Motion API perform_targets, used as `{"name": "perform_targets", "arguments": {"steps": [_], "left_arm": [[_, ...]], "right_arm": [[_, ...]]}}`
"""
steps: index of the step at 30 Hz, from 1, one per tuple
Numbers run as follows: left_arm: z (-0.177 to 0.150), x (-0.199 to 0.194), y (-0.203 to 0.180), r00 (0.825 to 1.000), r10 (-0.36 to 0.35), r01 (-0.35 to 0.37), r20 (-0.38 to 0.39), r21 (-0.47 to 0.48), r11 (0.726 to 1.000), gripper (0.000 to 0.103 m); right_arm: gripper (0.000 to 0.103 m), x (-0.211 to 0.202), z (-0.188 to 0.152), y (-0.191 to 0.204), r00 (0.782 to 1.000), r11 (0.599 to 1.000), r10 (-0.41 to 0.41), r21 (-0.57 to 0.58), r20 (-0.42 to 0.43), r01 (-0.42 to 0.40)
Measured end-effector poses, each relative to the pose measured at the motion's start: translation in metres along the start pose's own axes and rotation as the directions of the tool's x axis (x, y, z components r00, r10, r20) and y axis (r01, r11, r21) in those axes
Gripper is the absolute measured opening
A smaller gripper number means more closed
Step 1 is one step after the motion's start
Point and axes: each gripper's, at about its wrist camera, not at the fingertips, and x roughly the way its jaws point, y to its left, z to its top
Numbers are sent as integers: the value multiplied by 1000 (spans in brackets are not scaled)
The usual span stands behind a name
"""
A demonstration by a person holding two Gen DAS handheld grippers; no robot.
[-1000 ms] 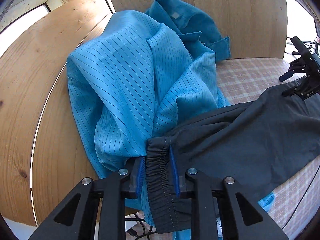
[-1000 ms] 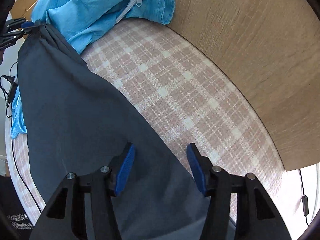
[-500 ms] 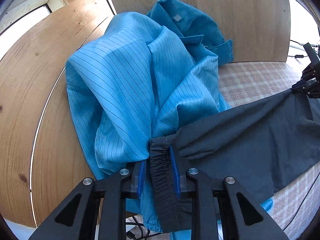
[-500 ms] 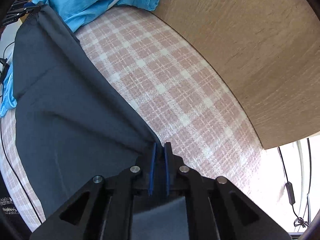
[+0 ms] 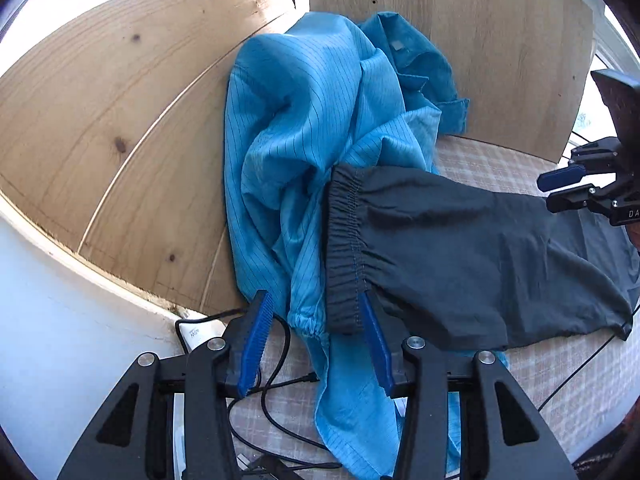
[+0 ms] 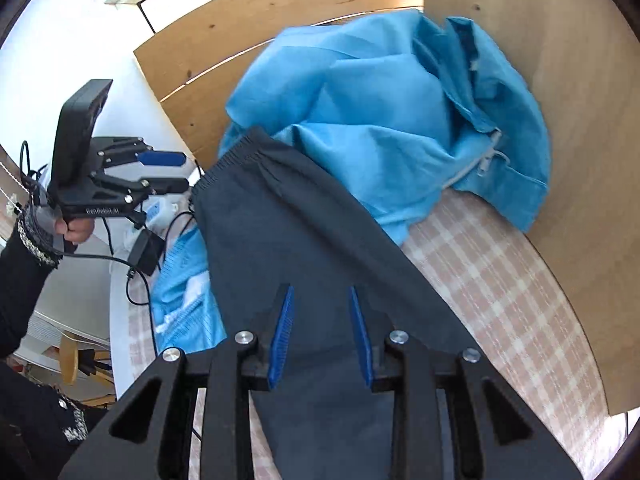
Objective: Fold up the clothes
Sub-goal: 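Grasp the waistband with the right tool while the left tool holds it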
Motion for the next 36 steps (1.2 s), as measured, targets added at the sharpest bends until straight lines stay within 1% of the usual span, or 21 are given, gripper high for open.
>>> {"name": "perform_targets", "arguments": {"steps": [1,2,3,5,6,8,9,10,11,12,14,16,17,18,20,23,27,31,33,36], "left_arm": [[-10,0,-1,1000,-1,1,-10,-7,1000,43],[-19,-1,-2,1000,-4,4,-18,-16,1000,43],[-28,-4,-1,1000,-11,11,-23,-28,1000,43],[-44,-11,5,999,-26,24,-21,-63,998,43],[-51,-14,8,999,-32,31,-18,-82,996,43],[-63,-20,14,999,-43,42,-11,-111,993,43],[-68,-22,16,999,-46,45,-7,-115,992,43],[-71,-22,17,999,-49,48,-5,-118,992,43],[-72,-21,18,999,-53,52,-3,-122,991,43],[-73,-20,19,998,-62,62,4,-128,990,43],[-71,-20,18,995,-94,96,25,-136,986,43],[-64,-16,12,990,-134,139,52,-126,982,43],[-60,-15,9,986,-154,161,66,-121,980,43],[-56,-11,5,983,-167,175,74,-111,978,43],[-46,-1,-4,978,-198,204,71,-90,975,43],[-32,11,-14,976,-209,212,57,-53,976,43],[-17,23,-10,966,-251,255,54,-70,965,43],[-4,35,2,968,-247,249,30,-91,964,43],[2,39,5,967,-255,255,10,-101,962,43],[10,37,0,973,-232,232,2,-62,971,45]], "right_arm": [[51,12,7,18,1000,1000,19,-24,-5,-19],[58,24,14,37,999,998,38,-48,-10,-39],[58,37,20,55,998,996,56,-72,-17,-57],[58,66,25,84,997,991,56,-117,-54,-61],[58,78,26,98,997,988,28,-151,-68,-38],[58,103,27,118,995,973,-71,-223,-68,54],[58,114,28,125,991,963,-121,-250,-65,101],[58,123,29,127,987,960,-139,-257,-79,115],[58,129,29,125,987,964,-132,-244,-92,106],[55,135,28,122,987,969,-123,-229,-106,96],[20,135,25,104,989,988,-81,-141,-127,63],[17,126,21,82,993,1000,5,-28,-120,-8],[14,122,19,74,993,1000,15,2,-113,-15],[8,118,17,66,994,999,25,31,-106,-21],[8,114,13,59,993,999,24,50,-112,-19],[8,114,13,56,992,998,26,55,-120,-20],[8,115,15,66,992,997,63,52,-111,-57],[9,121,15,76,990,998,63,17,-125,-61],[9,125,15,74,989,997,80,30,-127,-77],[9,131,12,70,988,996,83,50,-133,-77]]}}
